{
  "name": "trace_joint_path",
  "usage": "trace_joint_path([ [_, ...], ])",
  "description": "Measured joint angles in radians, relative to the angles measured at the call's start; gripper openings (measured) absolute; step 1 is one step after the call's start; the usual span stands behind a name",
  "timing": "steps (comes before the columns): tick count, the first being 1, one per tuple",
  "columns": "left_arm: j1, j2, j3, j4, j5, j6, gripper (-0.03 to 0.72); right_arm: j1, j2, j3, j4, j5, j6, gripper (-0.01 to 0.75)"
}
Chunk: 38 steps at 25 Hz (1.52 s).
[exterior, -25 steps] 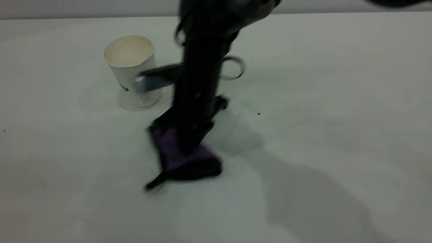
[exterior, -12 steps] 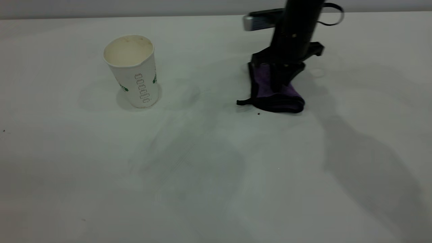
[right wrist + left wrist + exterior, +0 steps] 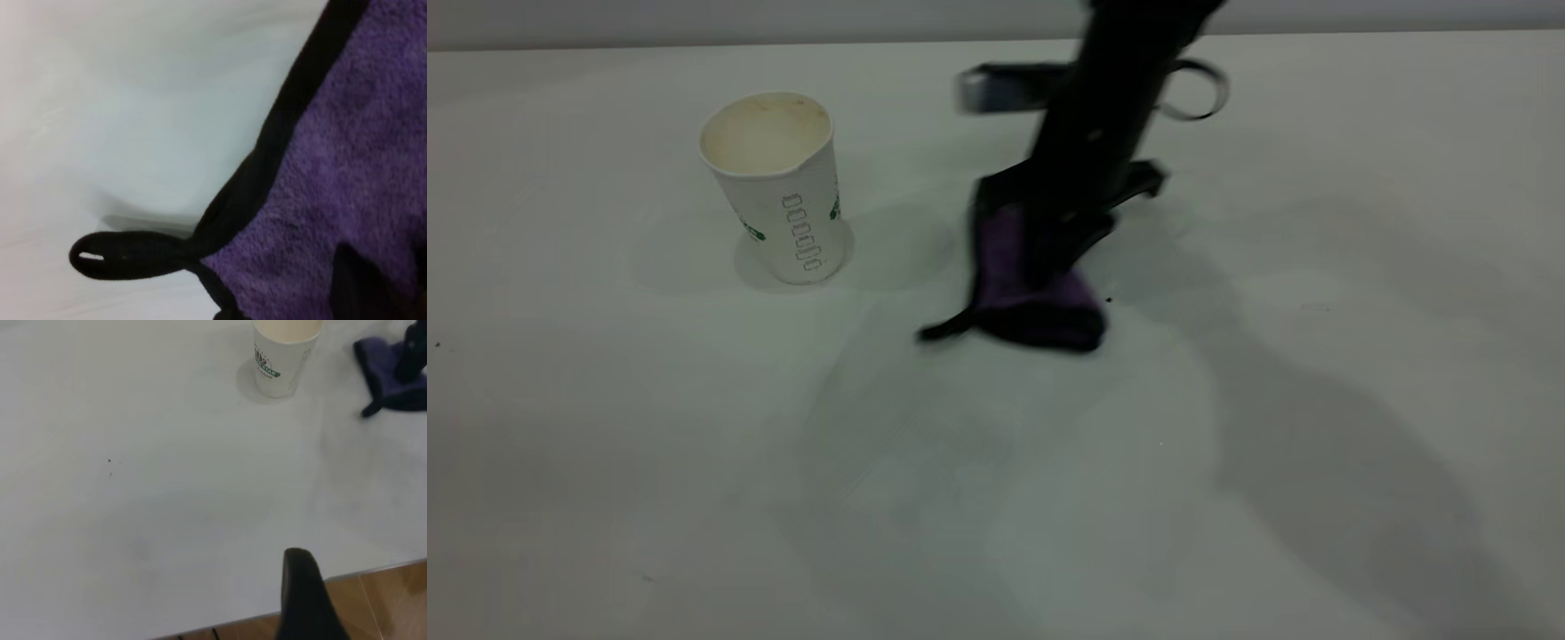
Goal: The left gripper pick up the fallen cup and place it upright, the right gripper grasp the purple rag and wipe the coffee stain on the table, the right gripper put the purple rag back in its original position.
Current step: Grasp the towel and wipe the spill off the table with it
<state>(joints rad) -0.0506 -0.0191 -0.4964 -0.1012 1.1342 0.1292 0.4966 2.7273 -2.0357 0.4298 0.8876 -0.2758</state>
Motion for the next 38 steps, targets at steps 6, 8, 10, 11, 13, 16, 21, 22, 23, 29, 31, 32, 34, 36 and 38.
trace_joint_path([
  [6,0.000,0.000,0.000,0.000,0.000,0.000,0.501,0.158,0.001,0.000,0.004,0.097,-0.021,0.062],
  [8,0.000,0.000,0.000,0.000,0.000,0.000,0.501,0.203,0.002,0.000,0.006,0.136,-0.038,0.063],
  [10,0.000,0.000,0.000,0.000,0.000,0.000,0.501,0.239,0.002,0.000,0.004,0.174,-0.052,0.063],
  [11,0.000,0.000,0.000,0.000,0.000,0.000,0.501,0.252,0.002,0.000,0.001,0.187,-0.057,0.063],
  [13,0.000,0.000,0.000,0.000,0.000,0.000,0.501,0.258,0.002,0.000,-0.028,0.193,-0.060,0.064],
  [16,0.000,0.000,0.000,0.000,0.000,-0.001,0.501,0.225,0.002,0.000,-0.122,0.189,-0.025,0.067],
  [21,0.000,0.000,0.000,0.000,0.000,-0.001,0.501,0.095,0.001,-0.001,-0.250,0.194,0.053,0.073],
  [22,0.000,0.000,0.000,0.000,0.000,-0.001,0.501,0.059,-0.001,-0.002,-0.270,0.198,0.058,0.074],
  [23,0.000,0.000,0.000,0.000,0.000,-0.001,0.501,0.020,-0.001,-0.002,-0.290,0.204,0.060,0.075],
  [29,0.000,0.000,0.000,0.000,0.000,-0.001,0.501,-0.210,-0.006,-0.003,-0.340,0.228,0.085,0.079],
  [31,0.000,0.000,0.000,0.000,0.000,-0.001,0.501,-0.278,-0.007,-0.003,-0.342,0.225,0.088,0.084],
  [32,0.000,0.000,0.000,0.000,0.000,-0.001,0.501,-0.302,-0.007,-0.003,-0.341,0.222,0.089,0.087],
  [34,0.000,0.000,0.000,0.000,0.000,-0.001,0.501,-0.349,-0.007,-0.003,-0.324,0.219,0.089,0.100],
  [36,0.000,0.000,0.000,0.000,0.000,-0.001,0.501,-0.376,-0.007,-0.003,-0.289,0.221,0.078,0.127],
  [38,0.000,0.000,0.000,0.000,0.000,-0.001,0.501,-0.385,-0.007,-0.003,-0.255,0.223,0.048,0.179],
])
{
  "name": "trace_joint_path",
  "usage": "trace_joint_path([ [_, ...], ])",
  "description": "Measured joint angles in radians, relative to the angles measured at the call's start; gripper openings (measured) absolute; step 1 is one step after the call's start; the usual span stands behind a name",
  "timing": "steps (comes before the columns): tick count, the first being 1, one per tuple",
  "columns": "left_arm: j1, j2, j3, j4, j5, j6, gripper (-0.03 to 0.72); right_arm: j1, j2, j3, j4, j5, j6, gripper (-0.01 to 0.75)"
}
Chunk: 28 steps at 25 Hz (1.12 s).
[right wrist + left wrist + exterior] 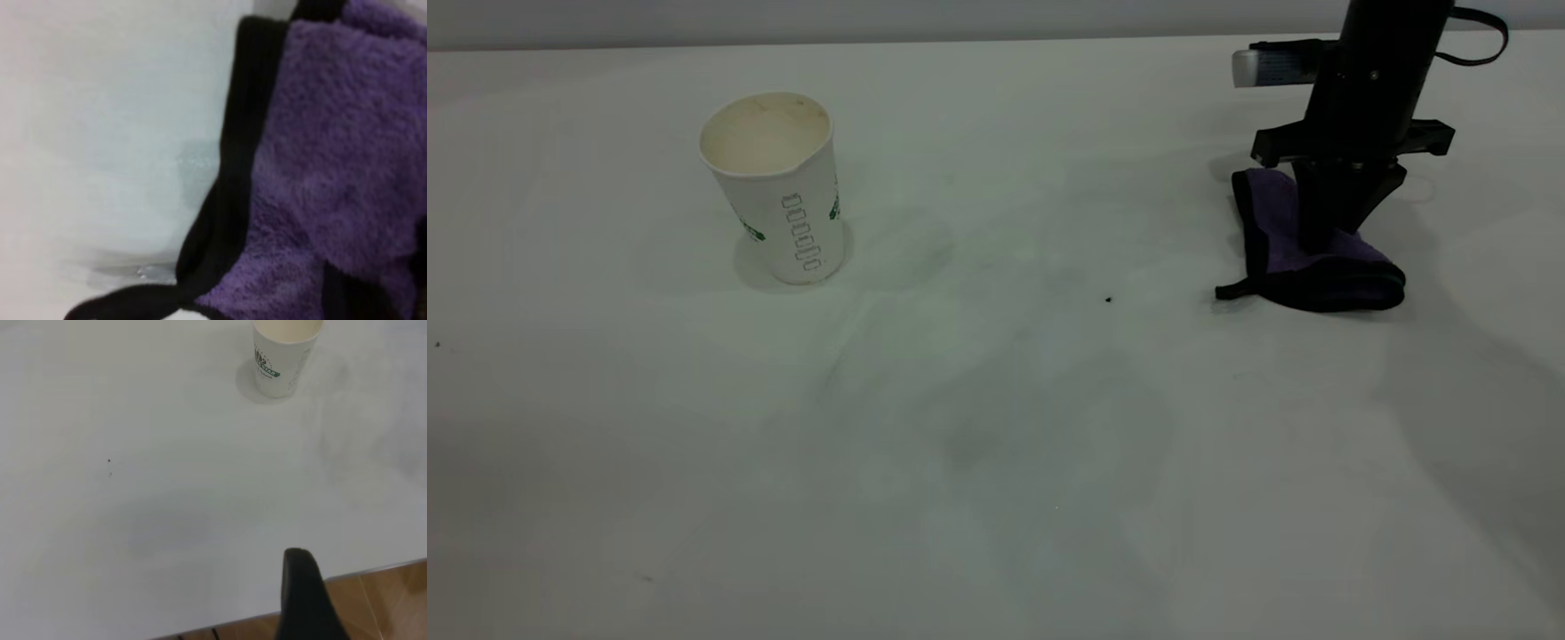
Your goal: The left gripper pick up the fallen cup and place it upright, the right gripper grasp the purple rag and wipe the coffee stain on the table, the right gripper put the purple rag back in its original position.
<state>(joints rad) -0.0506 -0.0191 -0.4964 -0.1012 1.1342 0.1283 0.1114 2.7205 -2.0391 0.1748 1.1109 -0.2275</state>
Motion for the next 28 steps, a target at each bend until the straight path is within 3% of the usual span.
trace_joint_path([
  [4,0.000,0.000,0.000,0.000,0.000,0.000,0.501,0.000,-0.007,0.001,0.075,0.016,-0.078,0.324],
  [8,0.000,0.000,0.000,0.000,0.000,0.000,0.501,0.000,-0.078,0.004,0.150,0.063,-0.107,0.407],
  [18,0.000,0.000,0.000,0.000,0.000,0.000,0.501,0.000,-0.492,0.069,0.141,0.095,-0.079,0.373],
  [28,0.000,0.000,0.000,0.000,0.000,0.001,0.501,0.000,-1.098,0.490,0.107,0.115,-0.030,0.368],
])
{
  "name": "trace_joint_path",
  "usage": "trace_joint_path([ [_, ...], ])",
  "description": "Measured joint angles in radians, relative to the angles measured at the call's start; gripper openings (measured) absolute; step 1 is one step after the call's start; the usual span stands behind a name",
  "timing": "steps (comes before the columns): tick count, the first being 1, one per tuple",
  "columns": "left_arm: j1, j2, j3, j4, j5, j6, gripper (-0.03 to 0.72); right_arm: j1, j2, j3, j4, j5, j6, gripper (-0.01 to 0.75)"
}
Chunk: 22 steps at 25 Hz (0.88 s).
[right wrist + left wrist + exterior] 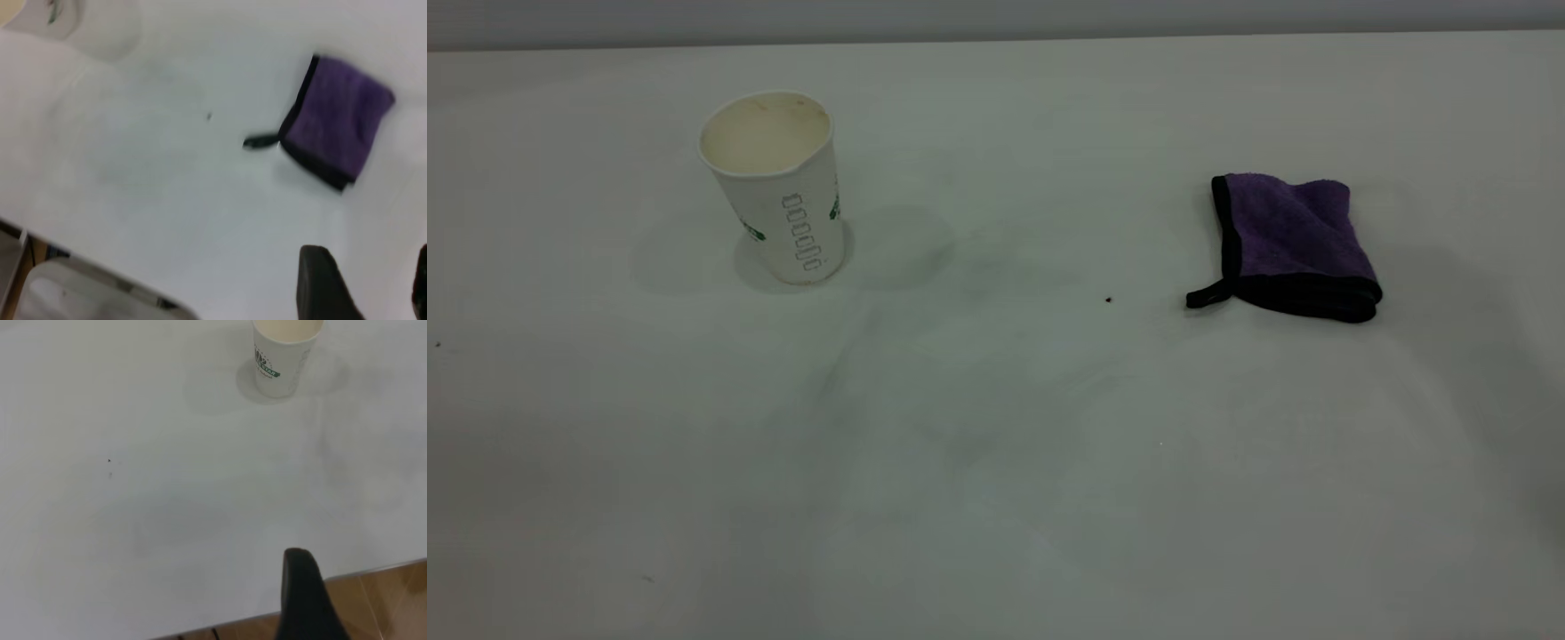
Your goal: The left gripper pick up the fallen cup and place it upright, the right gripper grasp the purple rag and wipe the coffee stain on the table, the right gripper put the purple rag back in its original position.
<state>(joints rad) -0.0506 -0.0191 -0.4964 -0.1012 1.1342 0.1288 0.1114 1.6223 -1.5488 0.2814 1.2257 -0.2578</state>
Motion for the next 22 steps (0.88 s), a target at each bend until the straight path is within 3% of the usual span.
trace_joint_path([
  [17,0.000,0.000,0.000,0.000,0.000,0.000,0.501,0.000,-0.857,0.891,-0.146,-0.006,0.144,0.368],
  [22,0.000,0.000,0.000,0.000,0.000,0.000,0.501,0.000,-1.110,1.048,-0.175,-0.046,0.161,0.368],
])
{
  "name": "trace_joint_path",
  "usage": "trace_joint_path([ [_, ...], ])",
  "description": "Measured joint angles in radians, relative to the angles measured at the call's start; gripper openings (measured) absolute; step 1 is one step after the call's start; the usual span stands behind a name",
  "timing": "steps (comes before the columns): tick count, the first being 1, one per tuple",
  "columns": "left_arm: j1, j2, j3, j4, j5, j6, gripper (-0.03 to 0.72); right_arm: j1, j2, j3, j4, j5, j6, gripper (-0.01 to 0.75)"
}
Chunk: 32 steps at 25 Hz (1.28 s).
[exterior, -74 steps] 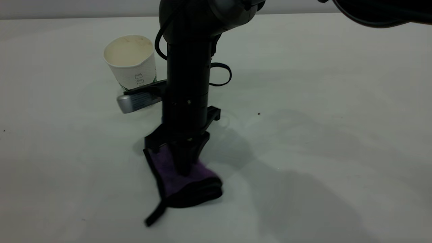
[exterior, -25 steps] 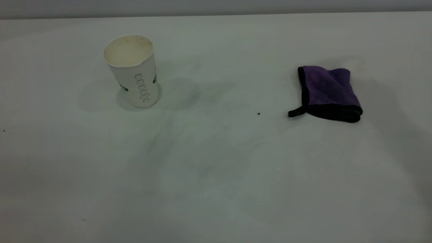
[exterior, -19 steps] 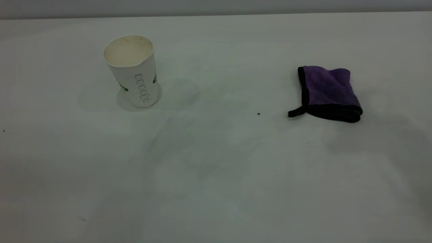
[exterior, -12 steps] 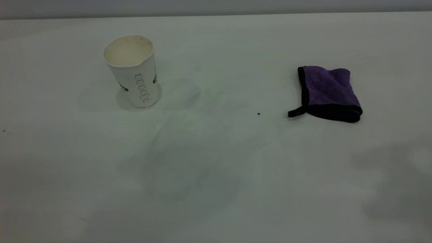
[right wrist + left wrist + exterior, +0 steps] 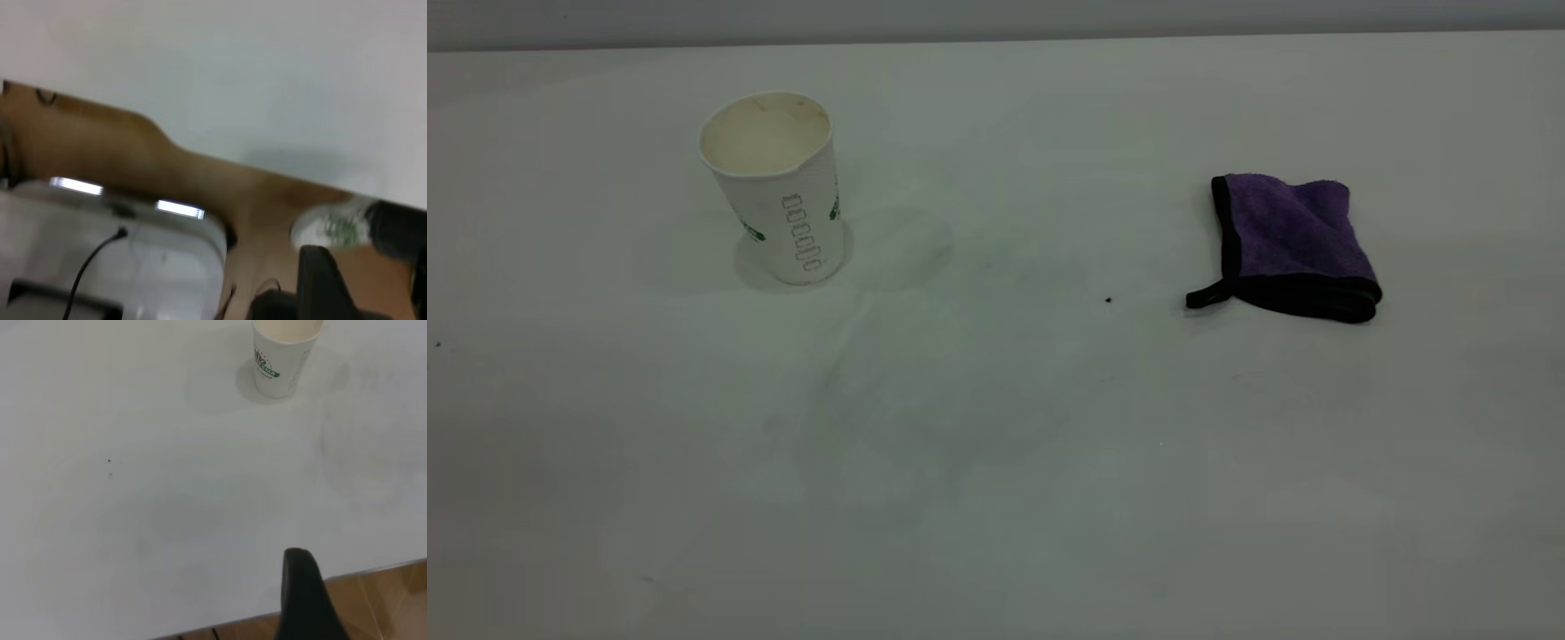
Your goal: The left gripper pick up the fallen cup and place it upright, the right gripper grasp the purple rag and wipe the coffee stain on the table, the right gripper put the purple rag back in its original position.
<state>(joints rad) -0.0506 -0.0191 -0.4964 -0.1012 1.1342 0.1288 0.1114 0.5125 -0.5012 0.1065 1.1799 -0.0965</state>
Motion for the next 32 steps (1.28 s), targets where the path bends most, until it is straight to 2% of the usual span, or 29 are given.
trace_joint_path([
  [6,0.000,0.000,0.000,0.000,0.000,0.000,0.501,0.000,-0.179,0.033,-0.015,-0.049,0.057,0.368],
  [13,0.000,0.000,0.000,0.000,0.000,0.000,0.501,-0.011,-0.285,0.033,-0.015,-0.052,0.060,0.368],
  [20,0.000,0.000,0.000,0.000,0.000,0.000,0.501,-0.041,-0.517,0.033,-0.015,-0.046,0.060,0.368],
  [32,0.000,0.000,0.000,0.000,0.000,0.000,0.501,-0.041,-0.528,0.033,-0.014,-0.041,0.061,0.368],
])
